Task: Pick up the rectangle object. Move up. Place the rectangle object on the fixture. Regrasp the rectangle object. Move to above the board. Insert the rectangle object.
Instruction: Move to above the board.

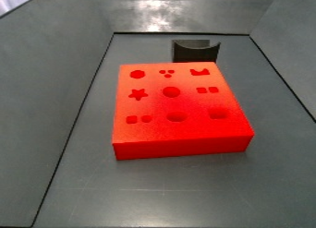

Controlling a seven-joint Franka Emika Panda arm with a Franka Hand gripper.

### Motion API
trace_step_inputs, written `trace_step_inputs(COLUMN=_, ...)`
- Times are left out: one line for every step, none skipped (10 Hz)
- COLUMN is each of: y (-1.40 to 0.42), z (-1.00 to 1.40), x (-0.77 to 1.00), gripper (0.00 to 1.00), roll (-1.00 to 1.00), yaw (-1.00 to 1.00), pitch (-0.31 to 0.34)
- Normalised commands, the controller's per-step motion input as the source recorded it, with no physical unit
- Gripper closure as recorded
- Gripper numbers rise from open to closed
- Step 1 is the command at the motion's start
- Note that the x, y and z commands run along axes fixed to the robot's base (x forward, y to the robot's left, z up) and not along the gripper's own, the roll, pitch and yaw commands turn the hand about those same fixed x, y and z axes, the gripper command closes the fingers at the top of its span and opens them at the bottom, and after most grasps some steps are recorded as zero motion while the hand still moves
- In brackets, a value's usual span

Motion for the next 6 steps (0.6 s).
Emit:
trace_step_inputs(y=-0.8, z=0.21, x=-0.52, gripper=1.0, roll=-1.0, yaw=-0.13, pitch=-0.033)
trace_step_inputs(y=-0.41, z=0.11, x=-0.31, gripper=1.0, roll=-0.94, yaw=-0.11, pitch=-0.035)
trace_step_inputs(y=-0.22, z=0.06, x=-0.2, gripper=1.0, roll=-0.73, yaw=-0.08, pitch=-0.028)
trace_step_inputs(y=-0.12, z=0.04, x=-0.13, gripper=1.0, roll=-0.52, yaw=-0.05, pitch=-0.025)
trace_step_inputs(y=-0.07, z=0.02, x=-0.09, gripper=1.0, roll=-0.34, yaw=-0.03, pitch=-0.026)
trace_step_inputs(y=-0.04, z=0.01, x=-0.07, gripper=1.0, roll=-0.23, yaw=-0.02, pitch=-0.027)
